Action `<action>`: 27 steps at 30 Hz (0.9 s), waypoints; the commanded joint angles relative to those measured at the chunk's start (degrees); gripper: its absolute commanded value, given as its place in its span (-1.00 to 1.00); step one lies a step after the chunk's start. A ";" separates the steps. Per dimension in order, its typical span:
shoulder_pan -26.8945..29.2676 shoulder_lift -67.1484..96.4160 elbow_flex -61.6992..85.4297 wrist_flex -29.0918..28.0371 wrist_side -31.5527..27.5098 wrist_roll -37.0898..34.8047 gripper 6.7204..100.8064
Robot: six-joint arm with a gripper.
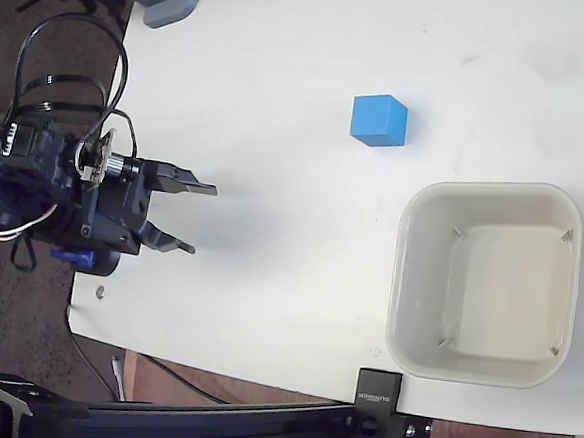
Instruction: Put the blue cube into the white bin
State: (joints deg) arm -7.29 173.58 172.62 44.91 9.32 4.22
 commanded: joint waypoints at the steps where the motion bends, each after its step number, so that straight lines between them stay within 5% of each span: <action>1: 1.49 1.32 -1.23 -0.35 -0.62 0.53 0.99; 15: 1.93 1.32 -1.23 -0.35 -0.97 0.62 0.99; 23: 7.65 0.35 -7.82 0.26 -5.89 0.97 0.99; 27: 2.29 -17.14 -20.13 -6.59 -3.69 3.34 0.99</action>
State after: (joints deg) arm -1.23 166.55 161.46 43.24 3.78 6.68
